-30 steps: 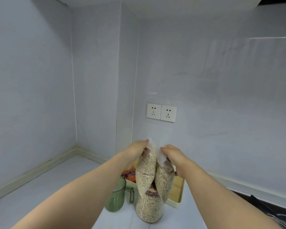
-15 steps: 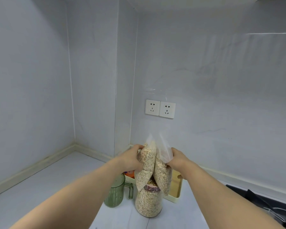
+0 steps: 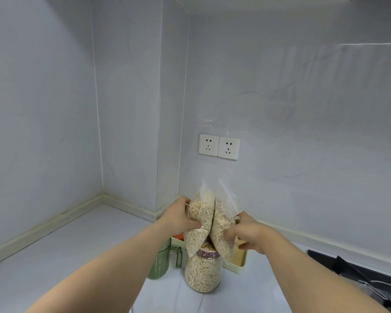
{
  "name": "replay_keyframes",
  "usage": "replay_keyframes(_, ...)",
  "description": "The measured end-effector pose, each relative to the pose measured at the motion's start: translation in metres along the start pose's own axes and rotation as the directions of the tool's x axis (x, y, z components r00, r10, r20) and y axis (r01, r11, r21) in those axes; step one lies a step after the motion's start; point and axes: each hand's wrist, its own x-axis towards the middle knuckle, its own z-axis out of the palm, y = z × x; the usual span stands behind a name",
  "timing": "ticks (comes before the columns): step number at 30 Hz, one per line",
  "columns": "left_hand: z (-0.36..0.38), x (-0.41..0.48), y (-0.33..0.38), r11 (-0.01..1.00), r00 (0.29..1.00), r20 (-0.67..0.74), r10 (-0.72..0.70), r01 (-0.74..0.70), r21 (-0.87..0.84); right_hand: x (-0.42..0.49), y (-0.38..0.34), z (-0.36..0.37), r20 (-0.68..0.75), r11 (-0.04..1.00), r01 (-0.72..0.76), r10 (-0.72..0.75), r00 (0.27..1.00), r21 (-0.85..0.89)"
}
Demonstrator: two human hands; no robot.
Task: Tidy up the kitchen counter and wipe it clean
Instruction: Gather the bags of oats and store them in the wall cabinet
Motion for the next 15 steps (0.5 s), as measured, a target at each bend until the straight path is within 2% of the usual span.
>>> replay_keyframes(5,0.005,-0.004,-0.001,0.999,1.000,-0.004,0.001,-0.001,-0.041,0.003,0.005,0.007,-0.036,0.994,0.023,-0.019,0.999,0.111)
replay_keyframes(7,0.008,-0.006,-0.004,0.995,1.000,-0.008,-0.009,0.009,-0.099,0.004,0.007,0.010,-0.088,0.995,0.068,-0.062,0.994,0.074)
replay_keyframes(11,0.003,-0.006,0.005,0.999,0.991,-0.129,0.022,-0.026,-0.033,-0.003,0.000,0.009,-0.203,0.975,0.183,-0.155,0.967,0.126)
replay_keyframes(15,-0.031,-0.001,0.046,0.994,0.968,-0.231,0.094,-0.106,-0.037,-0.016,-0.038,-0.012,-0.290,0.933,0.333,-0.283,0.914,0.138)
